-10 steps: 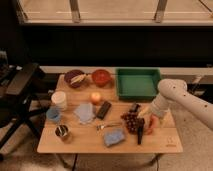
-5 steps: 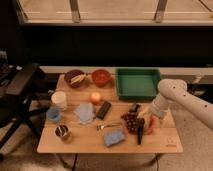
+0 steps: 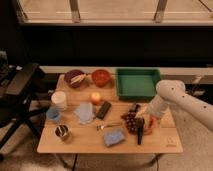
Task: Place brush in paper cup
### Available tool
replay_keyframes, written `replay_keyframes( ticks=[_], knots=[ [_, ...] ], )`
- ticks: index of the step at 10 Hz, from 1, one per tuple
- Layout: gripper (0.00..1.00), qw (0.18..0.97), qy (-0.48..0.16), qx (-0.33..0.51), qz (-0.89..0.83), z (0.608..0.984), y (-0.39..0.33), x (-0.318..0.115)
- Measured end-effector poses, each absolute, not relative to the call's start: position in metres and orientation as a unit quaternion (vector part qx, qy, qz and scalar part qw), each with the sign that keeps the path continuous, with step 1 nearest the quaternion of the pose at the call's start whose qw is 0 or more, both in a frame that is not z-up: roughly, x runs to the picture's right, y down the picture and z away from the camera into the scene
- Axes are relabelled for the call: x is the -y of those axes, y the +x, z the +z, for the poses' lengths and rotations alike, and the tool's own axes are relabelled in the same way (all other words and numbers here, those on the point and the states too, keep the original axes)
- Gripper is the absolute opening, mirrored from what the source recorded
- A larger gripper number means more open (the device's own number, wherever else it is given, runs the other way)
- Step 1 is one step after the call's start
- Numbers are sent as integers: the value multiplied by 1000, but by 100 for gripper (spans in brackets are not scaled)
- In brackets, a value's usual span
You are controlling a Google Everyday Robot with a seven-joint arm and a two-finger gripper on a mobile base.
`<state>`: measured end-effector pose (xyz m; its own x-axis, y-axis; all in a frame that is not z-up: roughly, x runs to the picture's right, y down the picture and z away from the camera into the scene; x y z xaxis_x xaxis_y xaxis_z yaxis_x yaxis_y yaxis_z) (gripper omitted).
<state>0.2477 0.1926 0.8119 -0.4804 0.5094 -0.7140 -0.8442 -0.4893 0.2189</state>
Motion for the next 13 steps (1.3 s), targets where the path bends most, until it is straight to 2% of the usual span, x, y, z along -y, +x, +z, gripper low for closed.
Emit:
replay_keyframes(
  ticks=[4,6,10,13],
  knots=[
    [80,455,-272,-231,816,791,225,-165],
    [80,470,-262,-213,816,795,219,-153],
    [80,497,-231,-182,816,832,205,-121],
    [80,503,-211,-192,816,860,203,-119]
  ],
)
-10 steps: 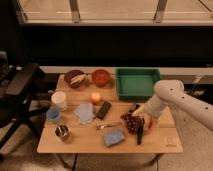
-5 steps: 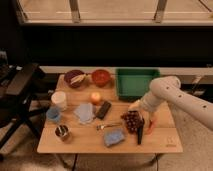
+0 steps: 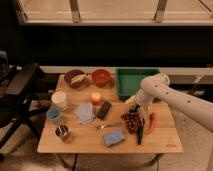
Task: Place brush in paper cup
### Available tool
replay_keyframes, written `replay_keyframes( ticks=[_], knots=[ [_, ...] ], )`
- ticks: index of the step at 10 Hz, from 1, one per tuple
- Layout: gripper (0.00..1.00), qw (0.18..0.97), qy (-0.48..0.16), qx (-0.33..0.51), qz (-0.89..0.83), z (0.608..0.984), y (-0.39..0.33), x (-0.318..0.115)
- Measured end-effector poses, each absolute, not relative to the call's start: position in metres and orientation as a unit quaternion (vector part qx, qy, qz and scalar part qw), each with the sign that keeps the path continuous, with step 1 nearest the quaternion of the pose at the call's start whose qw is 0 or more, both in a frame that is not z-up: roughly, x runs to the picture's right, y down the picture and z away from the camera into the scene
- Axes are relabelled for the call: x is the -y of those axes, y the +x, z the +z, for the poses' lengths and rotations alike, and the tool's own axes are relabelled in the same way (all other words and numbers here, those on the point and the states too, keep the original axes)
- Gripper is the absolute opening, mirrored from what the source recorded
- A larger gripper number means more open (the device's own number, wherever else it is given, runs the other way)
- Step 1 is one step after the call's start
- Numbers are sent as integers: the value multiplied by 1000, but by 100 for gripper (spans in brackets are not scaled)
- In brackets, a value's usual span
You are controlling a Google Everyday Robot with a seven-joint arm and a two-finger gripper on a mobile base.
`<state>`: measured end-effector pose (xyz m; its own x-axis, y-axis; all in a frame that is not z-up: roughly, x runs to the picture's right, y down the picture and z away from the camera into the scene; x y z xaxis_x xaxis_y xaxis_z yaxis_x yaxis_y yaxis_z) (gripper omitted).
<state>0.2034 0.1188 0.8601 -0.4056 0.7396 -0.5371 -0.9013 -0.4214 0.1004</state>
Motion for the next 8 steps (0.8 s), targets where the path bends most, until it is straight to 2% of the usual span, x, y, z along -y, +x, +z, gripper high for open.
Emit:
replay_keyframes(
  ticks=[5,8],
  knots=[
    [80,483,-211,-230,818,898,219,-135],
    [80,471,-221,-243,819,899,227,-143]
  ],
)
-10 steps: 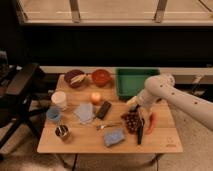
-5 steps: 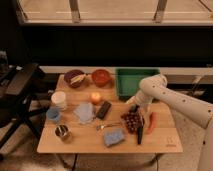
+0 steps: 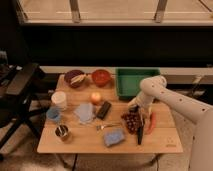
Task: Place brush in paper cup
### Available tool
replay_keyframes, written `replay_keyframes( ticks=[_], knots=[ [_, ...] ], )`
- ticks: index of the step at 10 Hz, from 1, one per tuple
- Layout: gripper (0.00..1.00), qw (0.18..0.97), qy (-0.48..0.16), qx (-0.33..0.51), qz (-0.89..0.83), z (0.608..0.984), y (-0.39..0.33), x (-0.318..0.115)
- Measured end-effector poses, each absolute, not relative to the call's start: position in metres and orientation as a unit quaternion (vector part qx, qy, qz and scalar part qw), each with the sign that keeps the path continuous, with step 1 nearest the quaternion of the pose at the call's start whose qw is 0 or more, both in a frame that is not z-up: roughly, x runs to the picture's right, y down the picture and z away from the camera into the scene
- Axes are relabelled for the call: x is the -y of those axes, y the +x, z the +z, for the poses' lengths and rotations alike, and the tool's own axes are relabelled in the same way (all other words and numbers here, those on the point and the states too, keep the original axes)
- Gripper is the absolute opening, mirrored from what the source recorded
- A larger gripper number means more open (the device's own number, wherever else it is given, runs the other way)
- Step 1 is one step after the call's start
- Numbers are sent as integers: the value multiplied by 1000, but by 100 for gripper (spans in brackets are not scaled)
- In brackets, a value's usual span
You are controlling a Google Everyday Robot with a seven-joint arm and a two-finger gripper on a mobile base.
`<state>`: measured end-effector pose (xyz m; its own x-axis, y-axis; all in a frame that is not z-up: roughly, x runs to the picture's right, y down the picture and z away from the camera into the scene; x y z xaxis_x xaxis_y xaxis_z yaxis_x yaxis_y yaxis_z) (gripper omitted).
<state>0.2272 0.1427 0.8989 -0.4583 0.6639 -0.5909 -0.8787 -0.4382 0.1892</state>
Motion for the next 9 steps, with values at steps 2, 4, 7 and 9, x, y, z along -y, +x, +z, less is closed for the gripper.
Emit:
replay_keyframes(
  ticks=[2,4,7,9],
  knots=[
    [80,464,-236,-246,817,890,232,-150],
    [80,463,-256,-246,812,875,231,-161],
    [80,464,-277,-247,805,863,227,-169],
    [80,454,-285,-253,805,864,233,-173]
  ],
)
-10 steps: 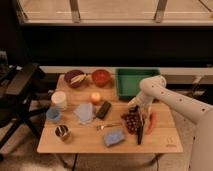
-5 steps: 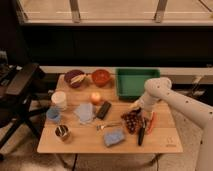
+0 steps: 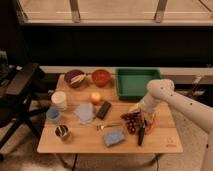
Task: Place brush in paper cup
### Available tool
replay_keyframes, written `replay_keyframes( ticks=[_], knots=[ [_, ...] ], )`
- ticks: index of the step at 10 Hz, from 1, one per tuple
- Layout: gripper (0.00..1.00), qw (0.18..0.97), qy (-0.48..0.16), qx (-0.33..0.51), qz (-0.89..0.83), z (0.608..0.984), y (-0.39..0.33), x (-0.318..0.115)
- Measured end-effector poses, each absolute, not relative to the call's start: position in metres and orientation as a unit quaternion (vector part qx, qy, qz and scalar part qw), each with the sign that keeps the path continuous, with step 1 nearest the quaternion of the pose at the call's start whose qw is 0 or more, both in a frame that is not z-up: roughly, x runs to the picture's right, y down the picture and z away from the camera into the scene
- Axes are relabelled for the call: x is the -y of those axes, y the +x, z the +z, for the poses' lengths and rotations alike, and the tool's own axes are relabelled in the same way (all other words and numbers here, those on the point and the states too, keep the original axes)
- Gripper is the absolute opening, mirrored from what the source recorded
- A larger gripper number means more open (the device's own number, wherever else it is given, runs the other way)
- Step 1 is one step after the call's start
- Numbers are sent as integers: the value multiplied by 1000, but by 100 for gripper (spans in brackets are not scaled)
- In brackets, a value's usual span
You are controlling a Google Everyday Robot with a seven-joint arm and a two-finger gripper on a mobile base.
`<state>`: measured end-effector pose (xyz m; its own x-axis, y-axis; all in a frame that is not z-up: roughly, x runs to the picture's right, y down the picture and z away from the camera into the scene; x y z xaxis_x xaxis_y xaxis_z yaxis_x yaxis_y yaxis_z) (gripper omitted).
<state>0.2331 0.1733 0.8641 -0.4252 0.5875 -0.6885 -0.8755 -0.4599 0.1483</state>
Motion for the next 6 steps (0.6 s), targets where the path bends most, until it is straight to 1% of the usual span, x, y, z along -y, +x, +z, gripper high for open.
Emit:
replay_keyframes(
  ticks=[1,2,3,4,5,6],
  knots=[
    [79,445,-290,-256,808,866,239,-176],
    [74,437,-295,-257,809,866,244,-178],
    [66,433,-299,-258,810,866,245,-179],
    [54,430,-304,-257,810,867,246,-178],
    [45,428,-306,-256,811,867,247,-178],
    [37,427,-307,-255,811,867,248,-178]
  ],
)
